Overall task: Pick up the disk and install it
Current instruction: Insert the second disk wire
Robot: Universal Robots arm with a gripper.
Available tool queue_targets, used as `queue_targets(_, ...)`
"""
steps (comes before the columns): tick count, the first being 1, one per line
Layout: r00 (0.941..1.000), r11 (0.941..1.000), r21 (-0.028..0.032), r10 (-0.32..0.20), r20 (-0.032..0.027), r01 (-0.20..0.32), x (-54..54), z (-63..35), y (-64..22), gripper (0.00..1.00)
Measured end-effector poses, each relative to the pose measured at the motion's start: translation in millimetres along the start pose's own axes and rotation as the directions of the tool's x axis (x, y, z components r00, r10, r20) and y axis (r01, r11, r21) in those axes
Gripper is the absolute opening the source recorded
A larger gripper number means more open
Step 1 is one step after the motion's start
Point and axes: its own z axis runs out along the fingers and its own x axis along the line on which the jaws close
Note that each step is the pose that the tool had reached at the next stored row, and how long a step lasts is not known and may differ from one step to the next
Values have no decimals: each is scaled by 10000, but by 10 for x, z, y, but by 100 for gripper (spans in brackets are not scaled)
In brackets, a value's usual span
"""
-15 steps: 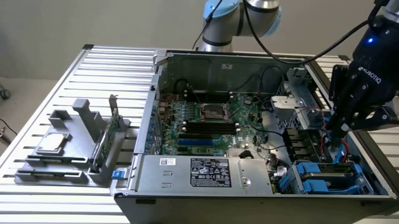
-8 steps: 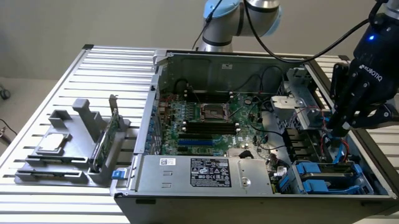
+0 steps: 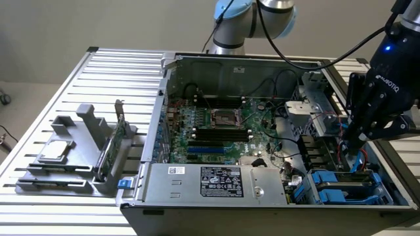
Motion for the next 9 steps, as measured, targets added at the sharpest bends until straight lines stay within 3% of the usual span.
queue_targets(4,10000,10000,73,-7,74,7,1,5,27,25)
queue_targets(9,9999,10000,76,-7,126,6,6,50,32,25)
